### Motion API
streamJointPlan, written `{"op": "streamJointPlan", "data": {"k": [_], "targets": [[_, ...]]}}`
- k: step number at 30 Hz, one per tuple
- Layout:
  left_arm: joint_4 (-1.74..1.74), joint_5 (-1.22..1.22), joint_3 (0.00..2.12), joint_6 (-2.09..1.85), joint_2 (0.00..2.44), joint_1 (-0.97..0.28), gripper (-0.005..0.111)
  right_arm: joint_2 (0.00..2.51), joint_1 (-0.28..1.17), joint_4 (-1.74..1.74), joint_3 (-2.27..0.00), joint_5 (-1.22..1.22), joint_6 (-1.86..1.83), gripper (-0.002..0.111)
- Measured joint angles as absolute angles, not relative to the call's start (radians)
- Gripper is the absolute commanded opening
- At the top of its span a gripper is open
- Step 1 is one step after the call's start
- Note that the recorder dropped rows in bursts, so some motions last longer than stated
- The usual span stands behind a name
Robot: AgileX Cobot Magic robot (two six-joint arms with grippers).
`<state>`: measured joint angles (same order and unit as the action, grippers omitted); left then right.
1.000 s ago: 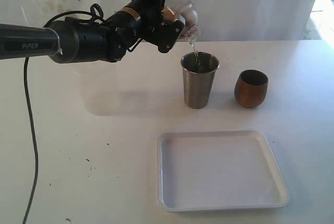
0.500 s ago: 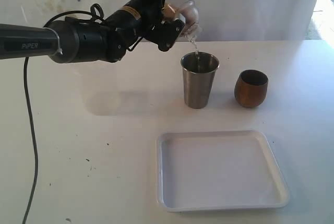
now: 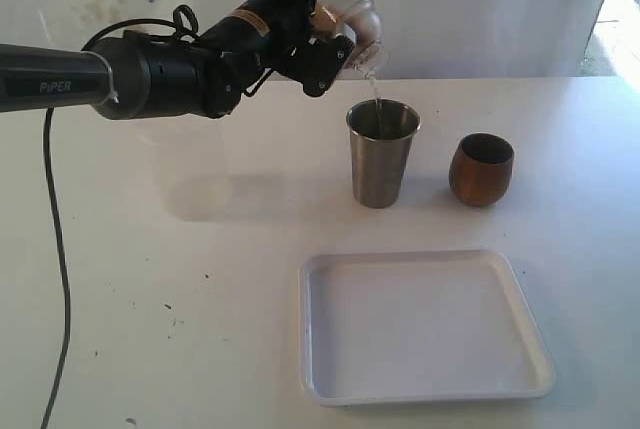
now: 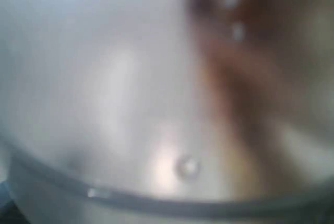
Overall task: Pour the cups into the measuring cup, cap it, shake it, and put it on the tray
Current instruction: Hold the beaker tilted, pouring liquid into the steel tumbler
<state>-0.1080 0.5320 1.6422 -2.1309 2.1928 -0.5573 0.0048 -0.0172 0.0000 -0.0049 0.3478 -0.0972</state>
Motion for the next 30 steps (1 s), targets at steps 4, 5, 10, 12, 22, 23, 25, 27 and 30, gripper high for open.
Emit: {"op": "streamJointPlan", "data": {"k": [4,5,10,12,22,23,25,27,30], "targets": [[-0.108,0.532,1.642,-2.129,2.193,-0.557,0.000,0.005,-0.017,0.000,-0.005,0.348,-0.097,0.000],[-0.106,0.534,1.642,-2.129,2.193,-0.557,0.000,0.005,-0.017,0.000,-0.005,0.348,-0.097,0.000],[-0.104,0.534,1.642,-2.129,2.193,-0.557,0.000,0.005,-0.017,0.000,-0.005,0.348,-0.097,0.000],[-0.104,0.536,1.642,-2.129,2.193,-0.557,0.000,0.005,-0.017,0.000,-0.005,0.348,-0.097,0.000],[-0.104,0.538,1.642,-2.129,2.191,-0.557,0.000,0.005,-0.017,0.000,-0.005,0.348,-0.097,0.000],[-0.104,0.538,1.642,-2.129,2.191,-0.557,0.000,0.005,-0.017,0.000,-0.005,0.348,-0.097,0.000],[-0.102,0.538,1.642,-2.129,2.191,-0.557,0.000,0.005,-0.017,0.000,-0.005,0.348,-0.097,0.000],[-0.099,0.538,1.642,-2.129,2.191,-0.557,0.000,0.005,-0.017,0.000,-0.005,0.348,-0.097,0.000],[-0.095,0.545,1.642,-2.129,2.191,-0.557,0.000,0.005,-0.017,0.000,-0.005,0.348,-0.097,0.000]]}}
